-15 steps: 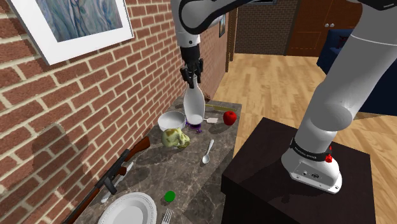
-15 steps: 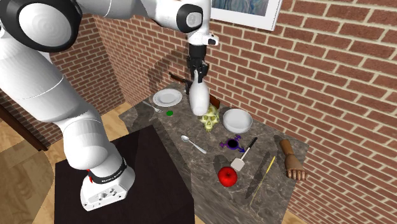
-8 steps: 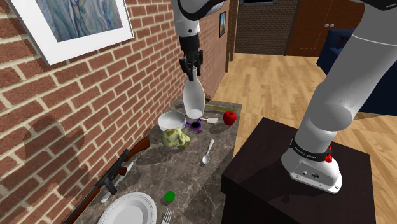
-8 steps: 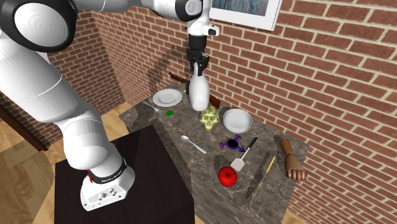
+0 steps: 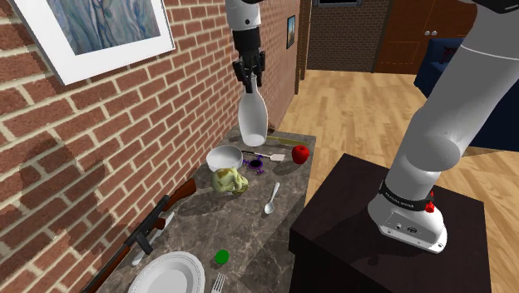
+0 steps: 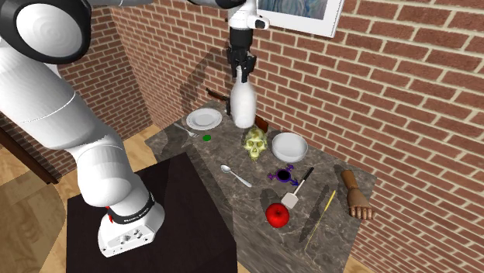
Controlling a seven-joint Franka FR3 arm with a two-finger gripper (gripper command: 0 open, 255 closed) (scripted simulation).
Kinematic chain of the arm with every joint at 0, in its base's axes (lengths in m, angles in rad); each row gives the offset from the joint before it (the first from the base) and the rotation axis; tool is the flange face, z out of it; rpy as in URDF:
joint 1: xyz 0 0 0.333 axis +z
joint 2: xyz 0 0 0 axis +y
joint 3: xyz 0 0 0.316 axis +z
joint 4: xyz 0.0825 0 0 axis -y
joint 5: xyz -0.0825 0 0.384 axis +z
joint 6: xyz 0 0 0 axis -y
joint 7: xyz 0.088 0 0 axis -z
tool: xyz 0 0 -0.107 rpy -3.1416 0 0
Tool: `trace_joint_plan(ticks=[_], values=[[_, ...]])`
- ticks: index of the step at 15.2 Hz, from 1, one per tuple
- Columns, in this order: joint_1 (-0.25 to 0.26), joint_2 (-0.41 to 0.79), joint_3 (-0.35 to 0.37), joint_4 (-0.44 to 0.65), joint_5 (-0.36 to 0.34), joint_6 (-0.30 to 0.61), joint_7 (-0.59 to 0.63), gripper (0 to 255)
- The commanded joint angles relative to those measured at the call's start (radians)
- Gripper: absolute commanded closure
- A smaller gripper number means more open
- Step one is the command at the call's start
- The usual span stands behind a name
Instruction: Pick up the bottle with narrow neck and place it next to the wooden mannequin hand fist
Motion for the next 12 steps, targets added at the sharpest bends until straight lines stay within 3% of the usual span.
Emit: trace_joint_plan(ticks=[1, 12], values=[[0.001, 0.001, 0.002, 0.021, 0.0, -0.02, 0.003, 255], [-0.091, 0.211, -0.094, 0.116, -0.053, 0.097, -0.171, 255]])
